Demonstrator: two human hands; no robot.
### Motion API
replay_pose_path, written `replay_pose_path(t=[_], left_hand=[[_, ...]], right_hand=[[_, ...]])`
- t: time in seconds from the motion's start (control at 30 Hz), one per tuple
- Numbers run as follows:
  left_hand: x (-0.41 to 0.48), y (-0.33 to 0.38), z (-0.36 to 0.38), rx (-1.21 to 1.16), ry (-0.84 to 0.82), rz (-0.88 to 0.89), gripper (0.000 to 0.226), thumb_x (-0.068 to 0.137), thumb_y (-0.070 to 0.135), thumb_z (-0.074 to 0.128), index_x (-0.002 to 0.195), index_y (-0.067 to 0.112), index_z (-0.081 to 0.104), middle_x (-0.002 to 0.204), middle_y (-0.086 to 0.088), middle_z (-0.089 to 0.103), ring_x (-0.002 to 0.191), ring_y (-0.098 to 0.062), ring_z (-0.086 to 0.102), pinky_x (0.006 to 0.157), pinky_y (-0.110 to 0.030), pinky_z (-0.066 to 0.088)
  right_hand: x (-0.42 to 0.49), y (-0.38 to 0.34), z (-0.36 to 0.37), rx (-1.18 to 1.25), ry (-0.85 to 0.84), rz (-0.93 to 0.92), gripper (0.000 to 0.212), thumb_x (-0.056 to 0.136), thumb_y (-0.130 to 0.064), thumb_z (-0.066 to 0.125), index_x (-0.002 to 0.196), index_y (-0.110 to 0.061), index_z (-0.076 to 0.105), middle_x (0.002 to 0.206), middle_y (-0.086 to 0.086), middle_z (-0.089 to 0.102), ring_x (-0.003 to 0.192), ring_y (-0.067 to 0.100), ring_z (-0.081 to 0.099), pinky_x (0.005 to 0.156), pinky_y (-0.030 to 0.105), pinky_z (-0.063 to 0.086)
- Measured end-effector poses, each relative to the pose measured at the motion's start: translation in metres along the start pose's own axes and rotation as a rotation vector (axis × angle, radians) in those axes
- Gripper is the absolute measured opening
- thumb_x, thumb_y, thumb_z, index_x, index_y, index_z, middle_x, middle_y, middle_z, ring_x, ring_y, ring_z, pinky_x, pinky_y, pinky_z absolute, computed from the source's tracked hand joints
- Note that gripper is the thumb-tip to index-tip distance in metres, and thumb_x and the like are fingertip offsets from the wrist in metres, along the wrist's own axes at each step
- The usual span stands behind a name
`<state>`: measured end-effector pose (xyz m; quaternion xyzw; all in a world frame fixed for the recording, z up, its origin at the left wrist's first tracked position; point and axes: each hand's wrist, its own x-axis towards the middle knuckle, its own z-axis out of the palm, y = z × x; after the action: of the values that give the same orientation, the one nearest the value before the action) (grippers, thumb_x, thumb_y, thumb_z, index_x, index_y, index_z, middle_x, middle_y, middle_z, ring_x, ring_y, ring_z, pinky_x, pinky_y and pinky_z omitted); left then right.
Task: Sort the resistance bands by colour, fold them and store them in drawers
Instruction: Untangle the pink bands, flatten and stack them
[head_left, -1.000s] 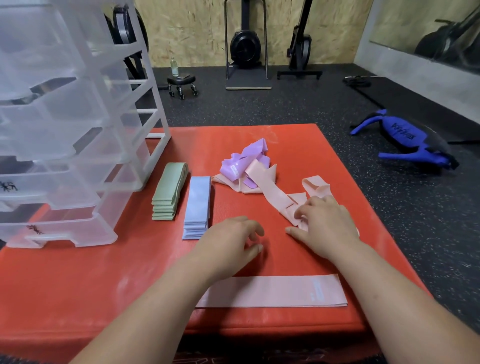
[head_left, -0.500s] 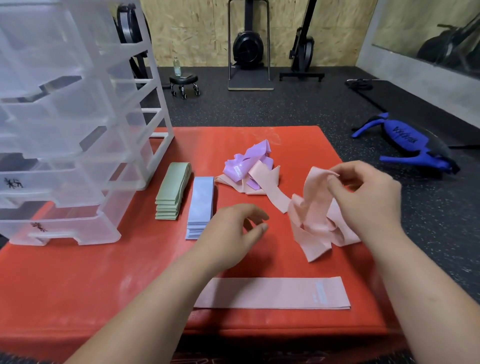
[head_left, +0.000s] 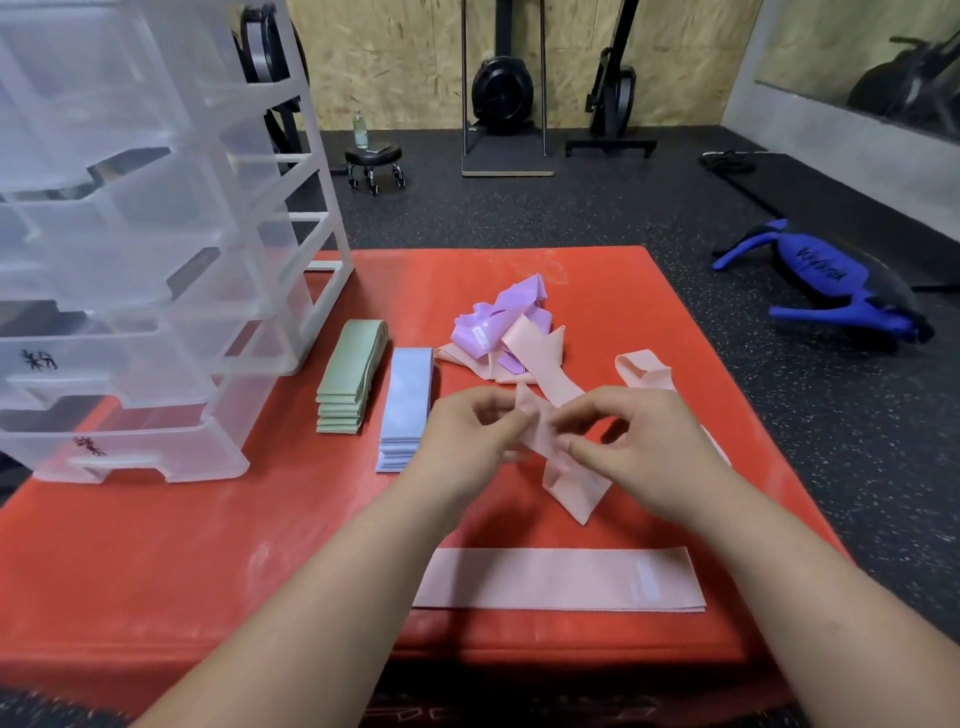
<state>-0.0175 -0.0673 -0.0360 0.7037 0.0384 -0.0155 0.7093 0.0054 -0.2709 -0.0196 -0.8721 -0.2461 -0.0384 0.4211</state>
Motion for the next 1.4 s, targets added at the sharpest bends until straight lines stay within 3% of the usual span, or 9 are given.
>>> replay_pose_path(t=[0.1,0.27,0.33,0.47,0.6,0.8,1.1,1.3,1.4], left_hand=[[0.004,0.003,-0.006,0.073,0.048,0.064,0.017,0.106,0.022,0.064,0.100,0.013,0.078,0.081,0.004,0.075,0.078,-0.011,0.068,0.073,-0.029,0.058],[0.001,0.014,-0.011,0.135,-0.037,0.181,0.016,0.103,0.025,0.069,0.099,0.012,0.077,0.082,-0.013,0.069,0.078,-0.015,0.060,0.077,-0.036,0.053],[-0.001,0.017,-0.012,0.134,-0.053,0.218,0.013,0.100,0.025,0.074,0.093,0.014,0.078,0.087,-0.023,0.068,0.078,-0.017,0.057,0.077,-0.039,0.050],[-0.002,0.019,-0.016,0.101,-0.051,0.229,0.007,0.096,0.015,0.077,0.093,0.009,0.074,0.076,0.001,0.071,0.072,-0.010,0.062,0.073,-0.027,0.051],[0.000,0.020,-0.023,0.117,-0.044,0.240,0.013,0.097,0.013,0.077,0.110,0.012,0.075,0.093,-0.008,0.079,0.082,-0.012,0.069,0.079,-0.031,0.054],[0.000,0.021,-0.025,0.096,0.071,0.269,0.008,0.098,0.019,0.077,0.100,0.011,0.075,0.098,-0.018,0.075,0.083,-0.014,0.067,0.077,-0.033,0.055],[-0.001,0.027,-0.020,0.099,-0.014,0.285,0.021,0.093,0.003,0.079,0.112,0.011,0.074,0.097,-0.010,0.081,0.095,-0.028,0.078,0.087,-0.043,0.060],[0.003,0.024,-0.021,0.155,0.142,0.352,0.012,0.088,0.018,0.087,0.097,0.016,0.079,0.082,-0.010,0.076,0.073,-0.017,0.066,0.067,-0.038,0.056],[0.005,0.025,-0.023,0.166,0.228,0.331,0.015,0.096,0.023,0.079,0.087,0.012,0.074,0.069,0.002,0.065,0.052,-0.006,0.050,0.047,-0.019,0.041]], right_hand=[[0.006,0.012,-0.007,-0.051,0.086,0.057,0.024,0.086,-0.024,0.082,0.106,-0.035,0.077,0.101,-0.024,0.074,0.096,0.000,0.070,0.074,0.020,0.050],[0.007,0.006,0.003,0.107,-0.095,0.001,0.058,0.095,-0.025,0.075,0.147,-0.036,0.053,0.141,-0.027,0.059,0.134,0.000,0.053,0.106,0.032,0.048],[0.008,0.003,0.008,0.191,-0.135,0.001,0.060,0.091,-0.020,0.078,0.143,-0.040,0.055,0.135,-0.020,0.065,0.129,0.004,0.058,0.110,0.037,0.047],[0.014,0.007,0.008,0.141,-0.132,-0.012,0.047,0.084,-0.026,0.079,0.124,-0.046,0.066,0.113,-0.011,0.071,0.111,0.013,0.066,0.104,0.046,0.051],[0.014,0.010,0.005,0.100,-0.093,-0.036,0.018,0.087,-0.030,0.080,0.101,-0.036,0.071,0.107,-0.012,0.065,0.109,0.012,0.063,0.101,0.046,0.050],[0.013,0.014,-0.001,0.220,-0.138,-0.021,0.021,0.087,-0.015,0.084,0.095,-0.022,0.066,0.094,-0.006,0.075,0.097,0.017,0.073,0.099,0.047,0.056],[0.015,-0.008,0.009,0.234,-0.132,0.008,0.076,0.081,-0.035,0.088,0.147,-0.040,0.051,0.142,-0.023,0.059,0.135,0.001,0.053,0.110,0.035,0.046],[0.017,-0.009,0.016,0.217,-0.059,0.005,0.021,0.085,-0.024,0.085,0.102,-0.031,0.074,0.098,-0.012,0.077,0.097,0.008,0.070,0.092,0.035,0.054],[0.017,-0.006,0.013,0.156,-0.062,0.008,0.012,0.091,-0.019,0.078,0.096,-0.030,0.076,0.092,-0.017,0.077,0.089,0.003,0.070,0.086,0.029,0.052]])
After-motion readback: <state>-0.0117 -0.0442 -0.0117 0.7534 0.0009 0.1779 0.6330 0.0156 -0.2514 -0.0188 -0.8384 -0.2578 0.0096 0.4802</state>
